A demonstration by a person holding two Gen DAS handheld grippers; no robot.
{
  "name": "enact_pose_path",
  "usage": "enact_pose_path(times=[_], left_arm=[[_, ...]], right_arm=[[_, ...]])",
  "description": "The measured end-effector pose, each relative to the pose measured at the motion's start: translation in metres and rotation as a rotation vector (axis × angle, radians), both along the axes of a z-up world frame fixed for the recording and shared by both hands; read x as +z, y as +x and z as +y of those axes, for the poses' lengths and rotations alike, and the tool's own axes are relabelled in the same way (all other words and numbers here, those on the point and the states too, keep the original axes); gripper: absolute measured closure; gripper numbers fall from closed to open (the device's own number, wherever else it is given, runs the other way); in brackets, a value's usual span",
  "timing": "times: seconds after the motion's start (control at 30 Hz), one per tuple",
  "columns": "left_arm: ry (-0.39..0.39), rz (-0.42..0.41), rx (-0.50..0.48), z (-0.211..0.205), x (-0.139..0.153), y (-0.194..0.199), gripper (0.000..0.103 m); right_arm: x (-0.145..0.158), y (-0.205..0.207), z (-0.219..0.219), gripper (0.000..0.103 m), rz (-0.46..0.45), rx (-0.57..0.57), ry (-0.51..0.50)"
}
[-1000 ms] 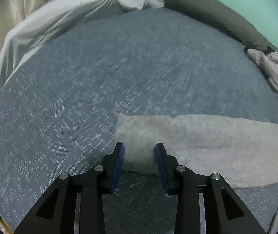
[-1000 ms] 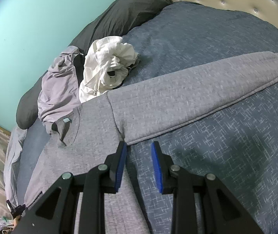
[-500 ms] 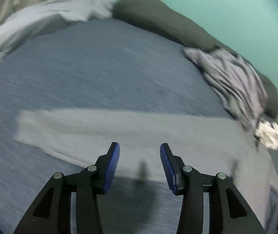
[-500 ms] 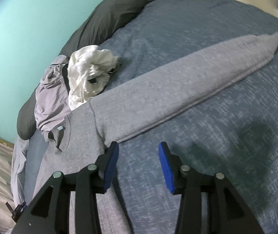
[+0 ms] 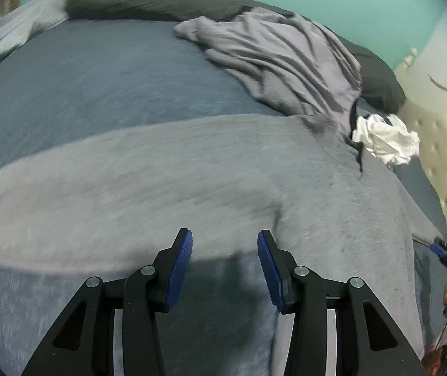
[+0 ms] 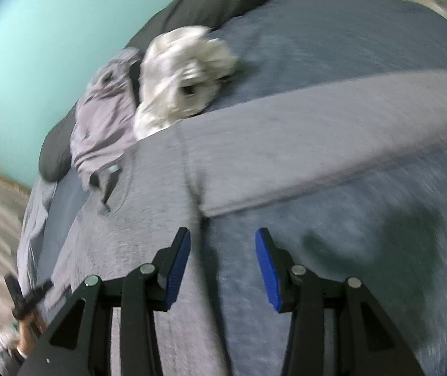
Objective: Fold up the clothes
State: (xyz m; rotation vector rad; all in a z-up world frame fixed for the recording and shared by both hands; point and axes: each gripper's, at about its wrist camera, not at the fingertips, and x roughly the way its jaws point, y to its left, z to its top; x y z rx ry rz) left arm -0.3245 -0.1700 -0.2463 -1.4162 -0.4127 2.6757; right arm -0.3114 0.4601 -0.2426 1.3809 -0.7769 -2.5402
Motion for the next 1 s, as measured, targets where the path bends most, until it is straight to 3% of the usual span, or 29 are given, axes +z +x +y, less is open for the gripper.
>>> enact_pose_path(times=[0.63, 0.8, 1.0], left_arm=[[-0.122, 0.012, -0.158, 0.106, -0.004, -0.185, 0.056], [-0.153, 0.019, -0.18, 0.137, -0.003, -0.221, 0.055], [-0.179, 0.026, -0.205, 0.158, -0.006, -0.249, 0.054]], right_arm=[[-0.003, -0.187, -0.136, 0.051, 0.092, 0.283, 0.213], [-0.006, -0.215, -0.178, 0.051, 0.115, 0.352, 0.269], [-0.013, -0.24, -0.219, 0.051, 0.143, 0.416, 0.436]])
